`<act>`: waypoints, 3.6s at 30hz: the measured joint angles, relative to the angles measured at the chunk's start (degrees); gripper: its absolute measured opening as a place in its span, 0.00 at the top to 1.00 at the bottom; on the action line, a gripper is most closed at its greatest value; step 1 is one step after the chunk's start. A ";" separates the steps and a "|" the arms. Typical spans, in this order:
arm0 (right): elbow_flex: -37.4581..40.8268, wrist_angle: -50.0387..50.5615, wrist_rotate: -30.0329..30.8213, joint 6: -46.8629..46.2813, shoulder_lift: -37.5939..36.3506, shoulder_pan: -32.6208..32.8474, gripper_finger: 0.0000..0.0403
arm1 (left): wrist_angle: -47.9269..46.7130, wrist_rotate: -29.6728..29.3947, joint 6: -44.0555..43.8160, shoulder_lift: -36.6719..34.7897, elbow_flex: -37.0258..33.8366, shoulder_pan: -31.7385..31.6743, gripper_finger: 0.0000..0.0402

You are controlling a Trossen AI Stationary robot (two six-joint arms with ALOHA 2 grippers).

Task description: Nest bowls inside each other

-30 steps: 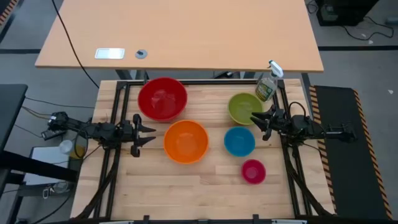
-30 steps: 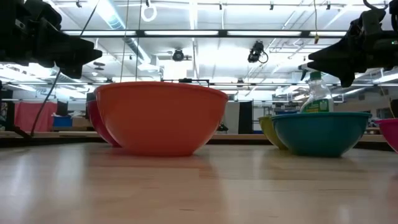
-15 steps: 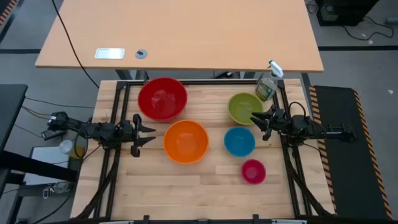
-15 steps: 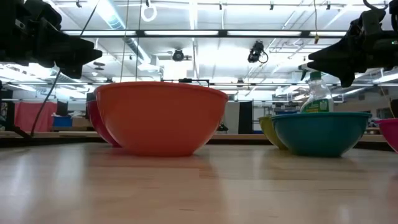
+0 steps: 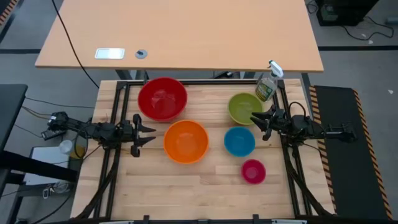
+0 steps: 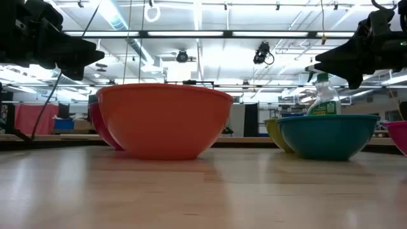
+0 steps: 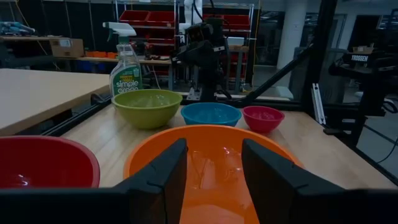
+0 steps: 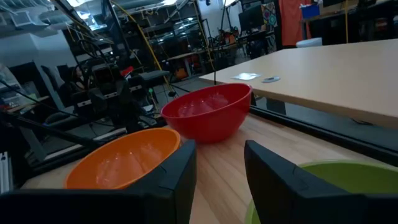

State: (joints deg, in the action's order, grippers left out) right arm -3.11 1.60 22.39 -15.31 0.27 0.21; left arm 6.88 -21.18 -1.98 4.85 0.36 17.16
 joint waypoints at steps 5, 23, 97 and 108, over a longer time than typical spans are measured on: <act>0.00 -0.01 0.02 0.00 0.00 0.02 0.65 | 0.00 0.00 0.00 -0.01 0.01 0.00 0.61; 0.00 -8.37 2.28 0.04 -0.02 0.00 0.65 | 7.78 -0.03 -2.95 -0.03 0.00 -0.86 0.61; -74.64 26.12 -14.99 4.33 109.86 -5.71 0.63 | -15.31 -12.21 -5.19 29.28 25.29 -5.43 0.45; -74.94 25.40 -16.91 3.67 109.48 -5.71 0.94 | -15.42 -12.21 -5.46 29.28 25.29 -5.43 0.45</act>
State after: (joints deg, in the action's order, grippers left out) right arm -78.05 27.01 5.48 -11.64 109.75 -5.50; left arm -8.54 -33.39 -7.44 34.13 25.65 11.73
